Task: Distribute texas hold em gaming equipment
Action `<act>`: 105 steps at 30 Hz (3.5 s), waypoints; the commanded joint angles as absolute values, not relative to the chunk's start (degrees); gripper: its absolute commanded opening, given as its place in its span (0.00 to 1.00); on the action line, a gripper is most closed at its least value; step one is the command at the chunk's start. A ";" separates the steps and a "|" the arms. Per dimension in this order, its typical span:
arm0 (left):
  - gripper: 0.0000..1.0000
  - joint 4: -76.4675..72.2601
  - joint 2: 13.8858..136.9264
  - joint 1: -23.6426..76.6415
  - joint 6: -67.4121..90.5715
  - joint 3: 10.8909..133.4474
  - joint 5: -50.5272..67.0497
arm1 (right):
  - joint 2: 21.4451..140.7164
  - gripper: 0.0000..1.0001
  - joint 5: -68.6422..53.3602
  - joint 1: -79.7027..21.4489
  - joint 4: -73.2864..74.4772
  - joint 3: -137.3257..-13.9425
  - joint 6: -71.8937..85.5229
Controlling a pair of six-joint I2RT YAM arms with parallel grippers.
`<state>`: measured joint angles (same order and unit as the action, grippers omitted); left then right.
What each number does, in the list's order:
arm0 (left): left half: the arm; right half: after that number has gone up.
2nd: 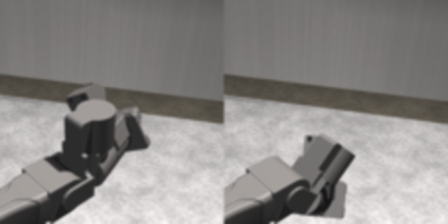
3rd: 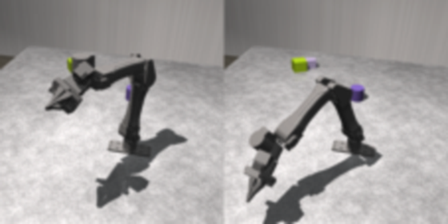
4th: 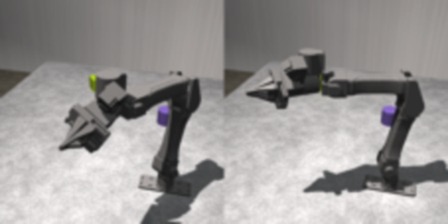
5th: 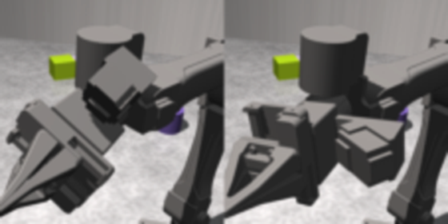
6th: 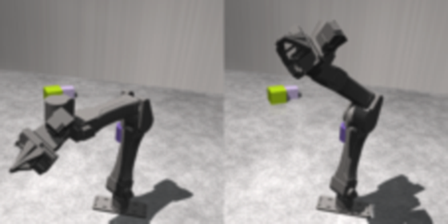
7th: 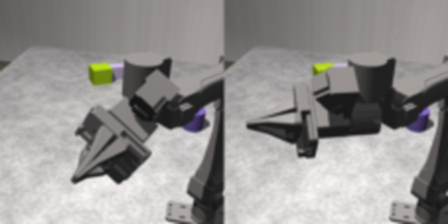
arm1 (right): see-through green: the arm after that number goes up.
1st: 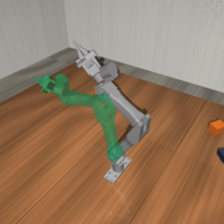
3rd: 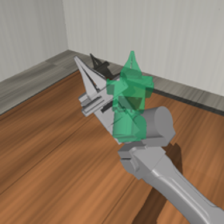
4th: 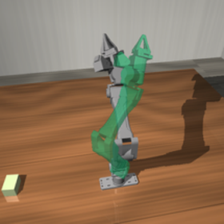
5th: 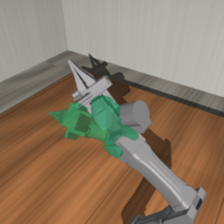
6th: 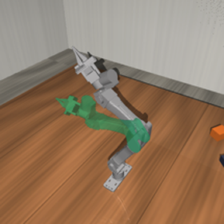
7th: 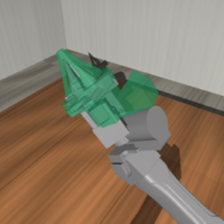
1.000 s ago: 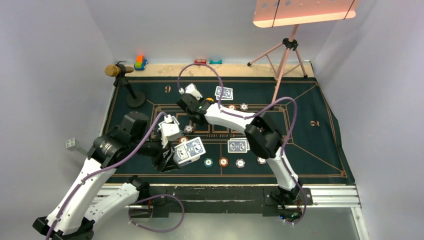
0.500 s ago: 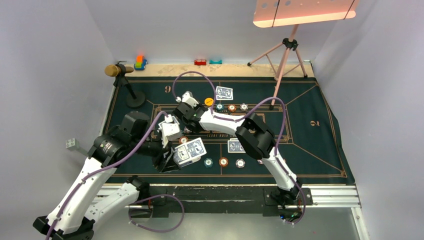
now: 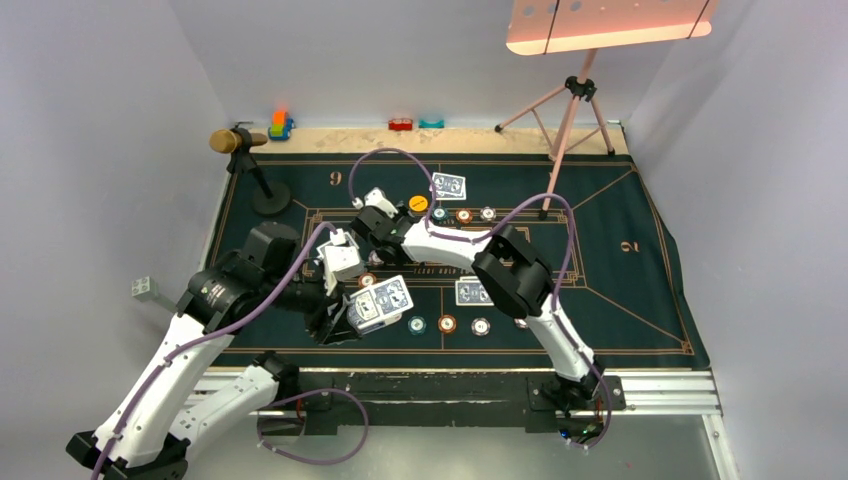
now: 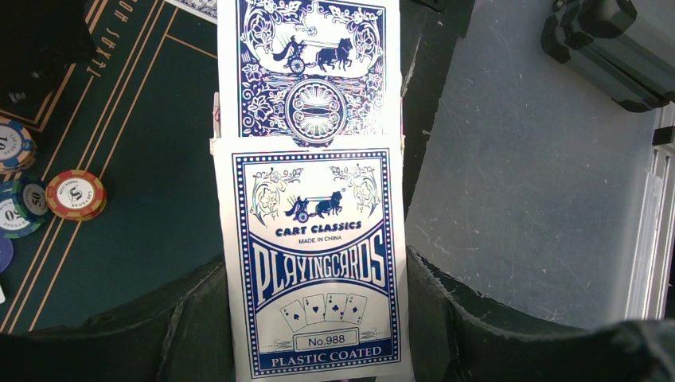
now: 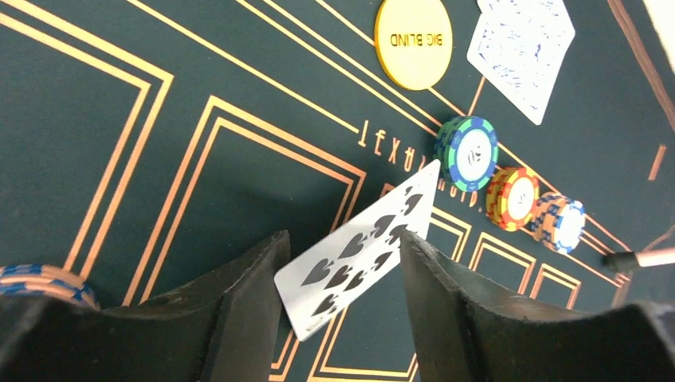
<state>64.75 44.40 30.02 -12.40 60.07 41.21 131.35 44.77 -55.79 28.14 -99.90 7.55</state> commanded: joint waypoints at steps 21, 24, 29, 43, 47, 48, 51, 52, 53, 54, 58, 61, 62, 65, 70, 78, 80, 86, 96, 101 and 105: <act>0.21 62.45 44.27 29.70 -11.83 60.86 42.96 | 94.72 0.74 0.37 -42.91 23.42 -79.30 21.76; 0.21 61.93 44.47 29.70 -11.56 60.54 42.60 | 86.81 0.75 -6.15 -40.72 22.99 -74.98 25.33; 0.21 61.38 45.12 29.71 -12.42 60.15 41.44 | 72.59 0.85 -20.58 -39.64 17.31 -66.52 30.67; 0.20 60.47 46.98 29.69 -12.88 60.62 40.75 | 67.72 0.93 -41.72 -43.98 0.50 -56.30 41.67; 0.20 60.32 47.79 29.69 -13.20 61.02 40.61 | 70.71 0.94 -41.66 -46.54 0.26 -56.52 41.80; 0.20 60.42 47.93 29.69 -13.25 61.24 40.61 | 71.42 0.94 -41.81 -46.96 0.21 -56.68 41.94; 0.20 60.50 48.48 29.65 -13.44 61.83 40.51 | 73.03 0.95 -41.91 -48.19 -1.64 -57.14 42.65; 0.20 60.40 48.51 29.66 -13.45 62.02 40.52 | 73.61 0.96 -41.86 -48.34 -1.82 -57.39 42.89; 0.20 60.43 48.59 29.70 -13.45 62.19 40.52 | 74.17 0.96 -41.94 -48.49 -1.90 -57.54 43.07; 0.20 60.44 48.60 29.68 -13.45 62.29 40.52 | 74.72 0.96 -41.86 -48.51 -1.93 -57.54 43.47; 0.20 60.49 48.53 29.73 -13.36 62.40 40.57 | 76.18 0.94 -41.45 -48.57 -0.28 -57.39 44.21; 0.20 60.47 48.51 29.71 -13.43 62.33 40.52 | 75.75 0.87 -41.69 -48.53 -0.75 -56.84 44.68; 0.20 60.52 48.56 29.71 -13.44 62.32 40.52 | 75.63 0.84 -41.94 -48.52 -0.91 -56.72 44.75; 0.20 60.24 48.52 29.70 -13.24 62.40 40.29 | 75.27 0.73 -42.40 -48.52 -0.37 -56.60 45.07; 0.20 60.34 48.39 29.66 -13.40 62.40 40.34 | 74.28 0.56 -41.97 -48.26 1.72 -56.40 44.53; 0.20 60.30 48.20 29.70 -12.87 62.65 41.04 | 73.22 0.54 -39.89 -46.89 5.56 -57.22 42.39; 0.20 60.23 48.16 29.68 -12.67 62.74 41.41 | 72.85 0.54 -39.83 -46.25 6.45 -57.46 41.79; 0.20 60.35 47.93 29.68 -12.48 62.75 41.70 | 71.92 0.54 -39.11 -45.06 9.04 -58.07 40.40; 0.20 60.37 47.72 29.69 -12.31 62.71 42.13 | 69.79 0.37 -36.82 -43.90 12.61 -59.35 38.45; 0.20 60.39 47.55 29.68 -12.39 62.58 42.08 | 68.74 0.27 -35.37 -43.30 14.20 -60.17 37.65; 0.20 60.51 47.38 29.64 -12.35 62.49 42.05 | 68.66 0.26 -33.58 -42.83 17.63 -62.39 35.62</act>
